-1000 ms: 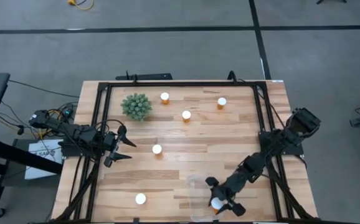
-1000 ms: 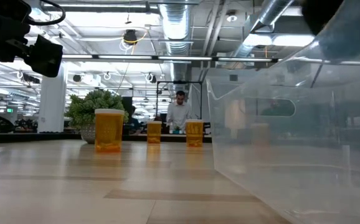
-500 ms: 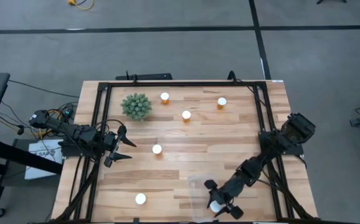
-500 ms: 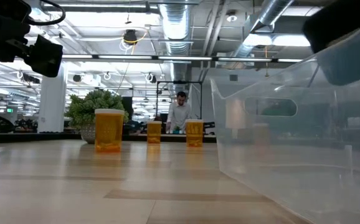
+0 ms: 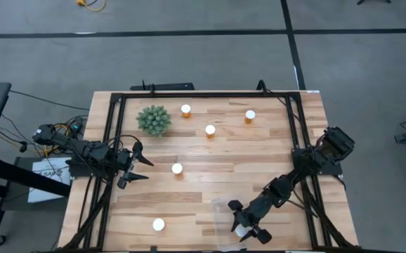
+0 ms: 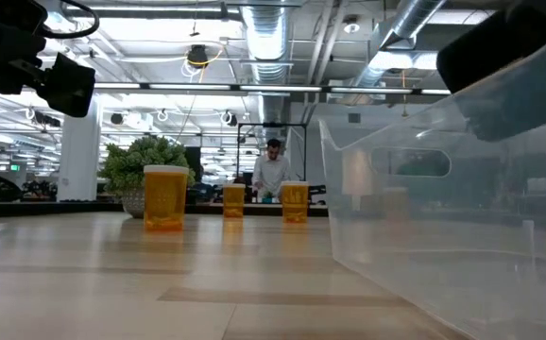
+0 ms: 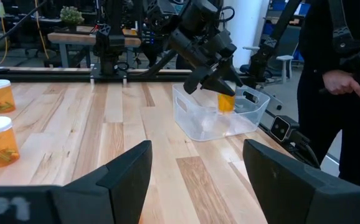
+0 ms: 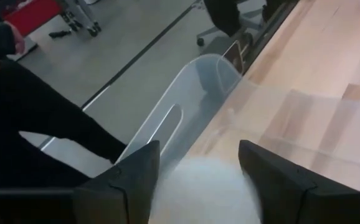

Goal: Pick and place pill bottles into a basket
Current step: Put the orange pill bottle into the transparent bin

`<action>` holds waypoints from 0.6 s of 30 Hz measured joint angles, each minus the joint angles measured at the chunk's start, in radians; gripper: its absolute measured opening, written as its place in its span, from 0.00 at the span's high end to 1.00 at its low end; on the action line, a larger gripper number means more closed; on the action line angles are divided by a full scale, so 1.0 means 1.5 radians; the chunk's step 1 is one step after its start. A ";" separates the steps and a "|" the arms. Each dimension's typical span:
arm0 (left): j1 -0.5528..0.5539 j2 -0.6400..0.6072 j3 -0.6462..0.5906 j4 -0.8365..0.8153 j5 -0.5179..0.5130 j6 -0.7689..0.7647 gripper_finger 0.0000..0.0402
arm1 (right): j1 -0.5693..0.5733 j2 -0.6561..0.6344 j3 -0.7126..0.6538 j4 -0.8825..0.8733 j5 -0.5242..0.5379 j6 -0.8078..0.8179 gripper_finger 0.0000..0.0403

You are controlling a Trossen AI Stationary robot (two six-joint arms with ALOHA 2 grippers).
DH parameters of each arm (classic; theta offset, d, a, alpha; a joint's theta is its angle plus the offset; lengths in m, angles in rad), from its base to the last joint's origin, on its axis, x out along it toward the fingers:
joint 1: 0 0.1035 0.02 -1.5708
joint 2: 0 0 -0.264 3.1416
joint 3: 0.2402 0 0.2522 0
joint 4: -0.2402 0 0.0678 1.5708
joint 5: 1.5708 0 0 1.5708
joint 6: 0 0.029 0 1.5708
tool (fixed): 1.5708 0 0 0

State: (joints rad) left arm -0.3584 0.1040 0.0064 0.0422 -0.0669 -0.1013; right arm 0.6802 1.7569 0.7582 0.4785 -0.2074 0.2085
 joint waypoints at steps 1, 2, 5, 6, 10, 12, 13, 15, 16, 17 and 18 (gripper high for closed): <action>0.000 0.000 0.000 0.000 0.000 0.000 0.40 | 0.002 0.000 0.000 -0.005 -0.001 0.000 0.47; 0.000 0.000 0.000 0.000 0.000 0.000 0.40 | 0.004 0.000 0.000 -0.010 -0.003 0.000 0.47; 0.000 0.000 0.000 0.000 0.000 0.000 0.40 | 0.006 0.000 0.000 -0.022 -0.003 -0.007 0.51; 0.000 0.000 0.000 0.000 0.000 0.000 0.40 | 0.006 0.000 0.000 -0.024 -0.004 -0.012 0.53; 0.000 0.000 0.000 0.000 0.000 0.000 0.40 | 0.000 0.000 0.000 -0.021 -0.014 -0.022 0.59; 0.000 0.000 0.000 0.000 0.000 0.000 0.40 | -0.005 0.000 0.000 -0.020 -0.022 -0.022 0.61; 0.000 0.000 0.000 0.000 0.000 0.000 0.40 | -0.007 0.000 0.000 -0.020 -0.023 -0.022 0.62; 0.000 0.000 0.000 0.000 0.000 0.000 0.40 | -0.010 0.000 0.000 -0.019 -0.023 -0.022 0.64; 0.000 0.000 0.000 0.000 0.000 0.000 0.40 | -0.011 0.000 0.000 -0.019 -0.023 -0.022 0.64; 0.000 0.000 0.000 0.000 0.000 0.000 0.40 | -0.011 0.000 0.000 -0.018 -0.023 -0.022 0.65; 0.000 0.000 0.000 0.000 0.000 0.000 0.40 | -0.011 -0.001 0.000 -0.017 -0.023 -0.022 0.65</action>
State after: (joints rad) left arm -0.3585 0.1040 0.0063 0.0422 -0.0668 -0.1009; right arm 0.6632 1.7546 0.7582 0.4526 -0.2417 0.1757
